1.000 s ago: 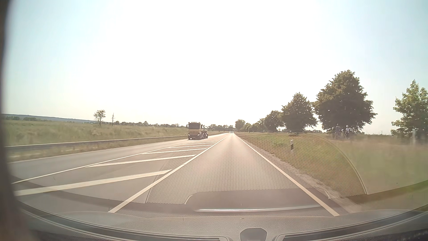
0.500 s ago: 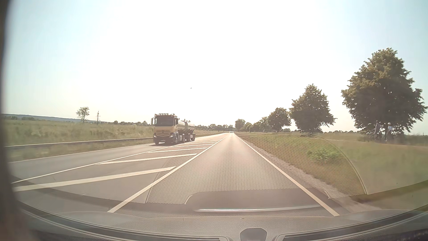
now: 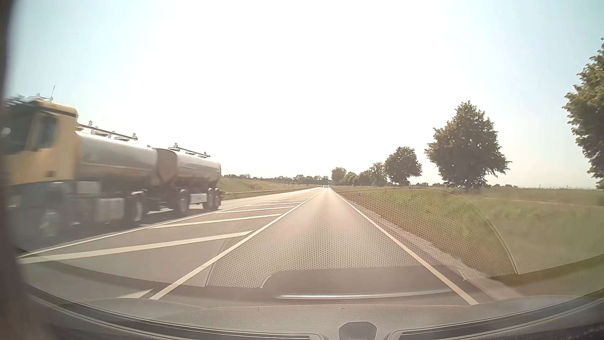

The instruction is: Follow the waypoints while adhering to traffic rules and regulations

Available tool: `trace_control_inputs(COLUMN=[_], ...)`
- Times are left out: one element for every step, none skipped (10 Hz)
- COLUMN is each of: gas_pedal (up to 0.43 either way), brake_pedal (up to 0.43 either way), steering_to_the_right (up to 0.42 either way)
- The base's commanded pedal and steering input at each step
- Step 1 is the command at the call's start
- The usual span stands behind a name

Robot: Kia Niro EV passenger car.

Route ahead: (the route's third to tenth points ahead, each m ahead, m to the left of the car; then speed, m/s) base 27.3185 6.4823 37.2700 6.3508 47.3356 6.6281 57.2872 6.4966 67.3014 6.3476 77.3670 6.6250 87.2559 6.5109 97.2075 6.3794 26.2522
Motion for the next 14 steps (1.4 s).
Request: trace_control_inputs(gas_pedal=[0.461, 0.461, 0.461, 0.461, 0.461, 0.461, 0.461, 0.461, 0.461, 0.461, 0.461, 0.461, 0.461, 0.461], brake_pedal=[0.006, 0.006, 0.0, 0.006, 0.006, 0.006, 0.006, 0.006, 0.006, 0.006, 0.006, 0.006, 0.006, 0.006], steering_to_the_right=[0.004, 0.004, 0.004, 0.004, 0.004, 0.004, 0.004, 0.004, 0.004, 0.004, 0.004, 0.004, 0.004, 0.004])
